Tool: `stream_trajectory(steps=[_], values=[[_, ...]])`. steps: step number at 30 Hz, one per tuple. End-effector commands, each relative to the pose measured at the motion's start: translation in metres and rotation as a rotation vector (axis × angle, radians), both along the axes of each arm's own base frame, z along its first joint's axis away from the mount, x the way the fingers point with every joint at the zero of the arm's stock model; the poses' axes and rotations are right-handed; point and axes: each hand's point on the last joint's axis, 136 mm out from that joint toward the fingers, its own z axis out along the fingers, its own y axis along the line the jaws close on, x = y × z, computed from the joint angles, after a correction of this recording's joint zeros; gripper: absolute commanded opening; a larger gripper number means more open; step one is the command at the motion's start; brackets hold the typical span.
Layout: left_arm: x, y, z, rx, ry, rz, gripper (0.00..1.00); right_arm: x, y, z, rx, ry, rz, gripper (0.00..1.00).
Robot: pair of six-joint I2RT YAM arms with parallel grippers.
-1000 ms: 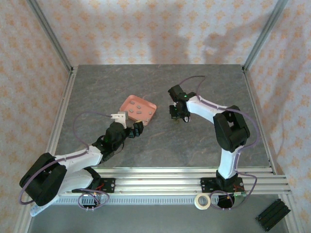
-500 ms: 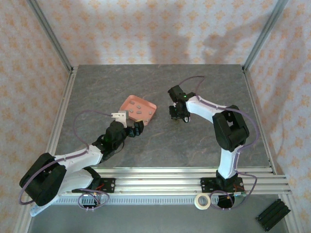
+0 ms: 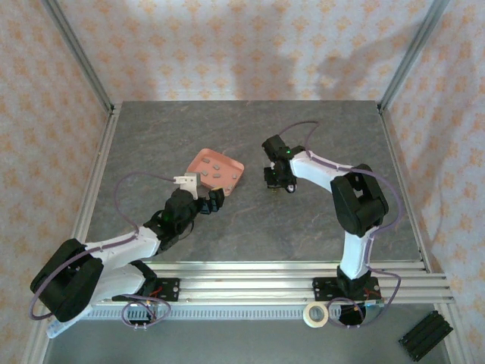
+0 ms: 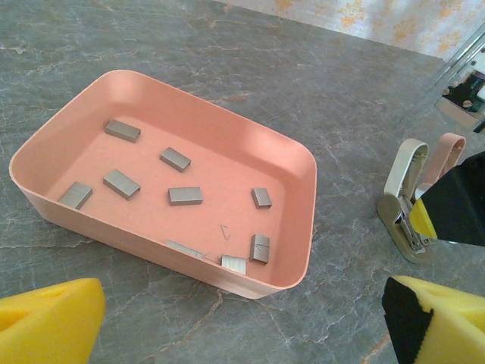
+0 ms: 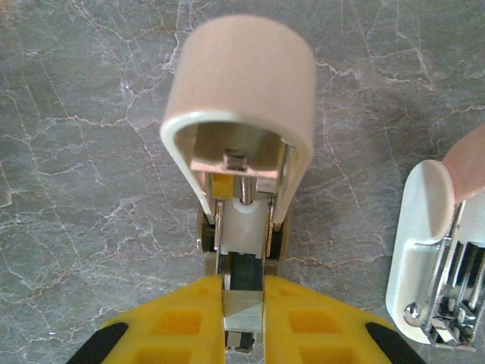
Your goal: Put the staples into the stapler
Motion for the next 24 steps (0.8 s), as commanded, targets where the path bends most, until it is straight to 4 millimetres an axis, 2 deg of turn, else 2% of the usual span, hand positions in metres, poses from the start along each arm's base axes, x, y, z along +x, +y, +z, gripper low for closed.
stream_trajectory(steps=[1,11,17,24], values=[[0.007,-0.001,0.012,-0.004,-0.029,0.009,0.95,-0.008,-0.005,-0.005,-0.011,0.027,-0.010,0.17],[0.007,-0.001,0.015,-0.011,-0.037,0.010,0.94,-0.001,-0.001,0.024,0.074,-0.069,-0.074,0.17],[0.006,-0.001,0.014,-0.011,-0.036,0.007,0.94,-0.001,0.001,0.021,0.093,-0.073,-0.089,0.17],[0.005,0.000,0.012,-0.007,-0.032,0.010,0.94,-0.001,0.004,0.007,0.093,-0.054,-0.081,0.17]])
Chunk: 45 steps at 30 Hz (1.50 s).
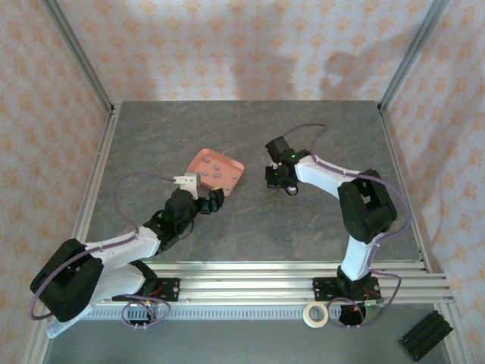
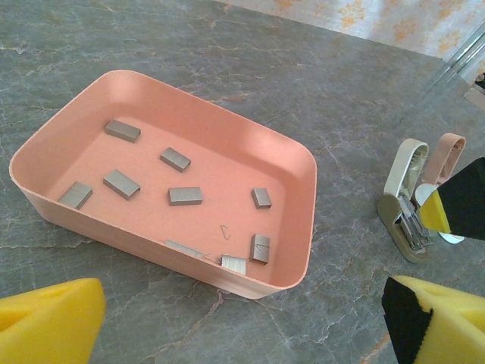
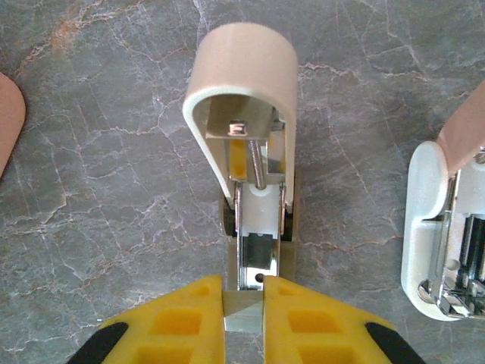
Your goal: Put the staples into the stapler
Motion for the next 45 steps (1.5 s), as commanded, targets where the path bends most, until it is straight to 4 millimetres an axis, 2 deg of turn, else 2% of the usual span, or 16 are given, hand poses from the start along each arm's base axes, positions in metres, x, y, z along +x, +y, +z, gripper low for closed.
stream_trajectory(steps=[1,6,13,21,31,40,45], values=[[0.005,0.000,0.013,-0.007,-0.034,0.010,0.94,0.001,-0.002,-0.007,-0.010,0.002,-0.016,0.17],[0.006,0.001,0.013,-0.001,-0.034,0.011,0.94,0.002,-0.009,-0.011,-0.046,0.000,-0.024,0.17],[0.006,-0.001,0.010,-0.001,-0.028,0.008,0.94,-0.002,-0.007,-0.021,-0.052,0.027,0.001,0.16],[0.007,-0.002,0.011,-0.002,-0.031,0.007,0.94,-0.007,-0.021,-0.026,-0.118,0.031,-0.005,0.16],[0.008,-0.003,0.010,-0.002,-0.026,0.004,0.94,-0.013,-0.027,-0.034,-0.162,0.052,0.009,0.17],[0.009,-0.004,0.012,-0.008,-0.030,0.001,0.94,-0.010,-0.020,-0.028,-0.127,0.045,0.017,0.22],[0.008,-0.003,0.012,-0.006,-0.029,0.002,0.94,-0.006,-0.015,-0.016,-0.101,0.021,0.018,0.27]])
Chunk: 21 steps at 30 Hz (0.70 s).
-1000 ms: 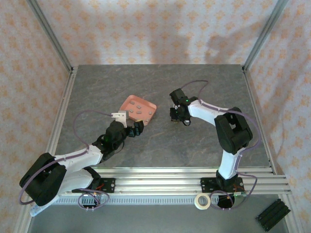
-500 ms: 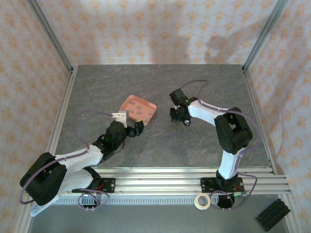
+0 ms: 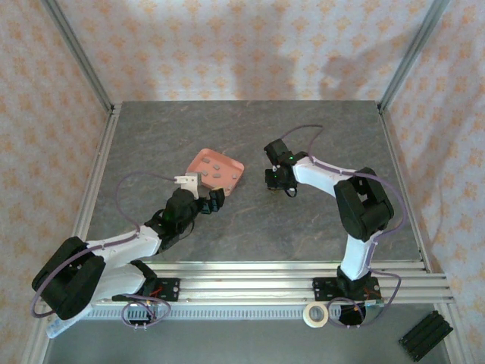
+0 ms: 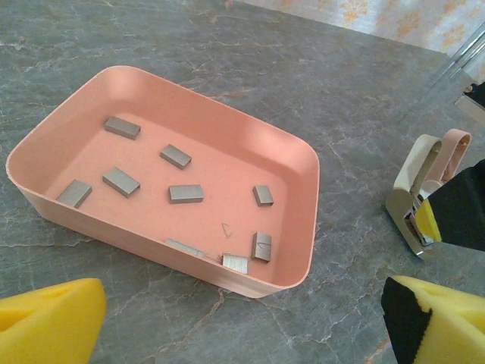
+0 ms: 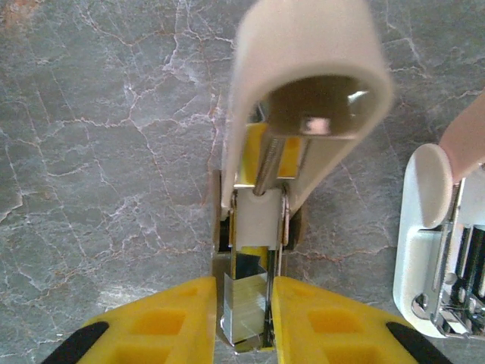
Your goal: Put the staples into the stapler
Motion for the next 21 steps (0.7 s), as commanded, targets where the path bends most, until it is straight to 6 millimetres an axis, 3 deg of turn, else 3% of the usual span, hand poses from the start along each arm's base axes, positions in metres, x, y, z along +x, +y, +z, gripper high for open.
stream_trajectory(steps=[1,10,21], values=[[0.006,-0.002,0.014,-0.013,-0.036,0.002,0.94,-0.004,-0.009,0.001,-0.036,0.011,-0.009,0.27],[0.006,-0.002,0.015,-0.015,-0.038,0.001,0.94,0.000,-0.004,0.038,0.025,-0.051,-0.008,0.29],[0.004,-0.006,0.015,-0.043,-0.029,-0.012,0.93,-0.006,-0.005,0.036,0.018,-0.017,-0.008,0.29]])
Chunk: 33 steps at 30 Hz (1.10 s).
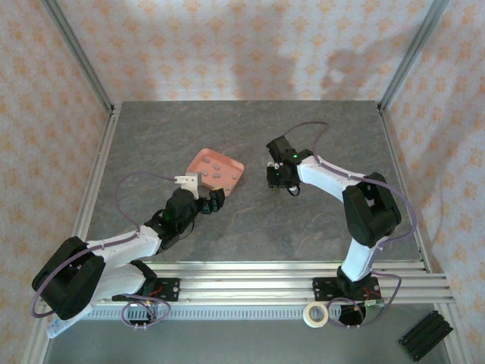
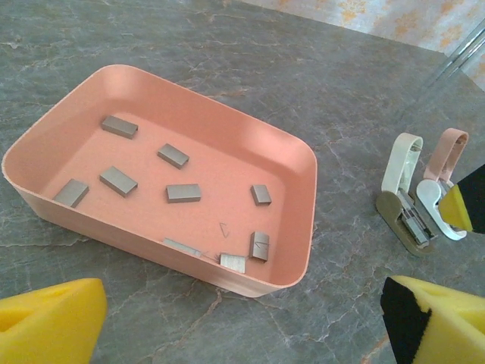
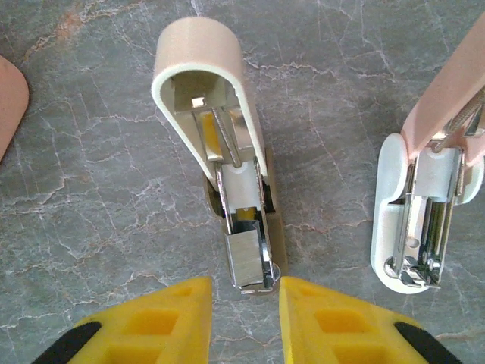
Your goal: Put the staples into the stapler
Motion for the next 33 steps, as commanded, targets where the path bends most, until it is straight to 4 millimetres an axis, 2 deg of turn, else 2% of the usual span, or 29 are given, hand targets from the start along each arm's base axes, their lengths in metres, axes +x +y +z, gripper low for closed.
stream_trajectory(steps=[1,15,25,33], values=[[0.004,-0.004,0.014,-0.037,-0.025,-0.004,0.93,-0.001,-0.003,0.009,-0.001,0.009,-0.011,0.30],[-0.002,0.003,0.009,-0.017,-0.004,0.012,0.94,0.000,0.001,-0.014,-0.025,0.071,0.000,0.41],[-0.002,0.005,0.009,-0.016,-0.006,0.020,0.93,-0.001,0.003,-0.026,-0.032,0.102,0.016,0.42],[-0.002,0.005,0.009,-0.018,-0.004,0.018,0.93,-0.003,0.005,-0.034,-0.030,0.122,0.026,0.38]])
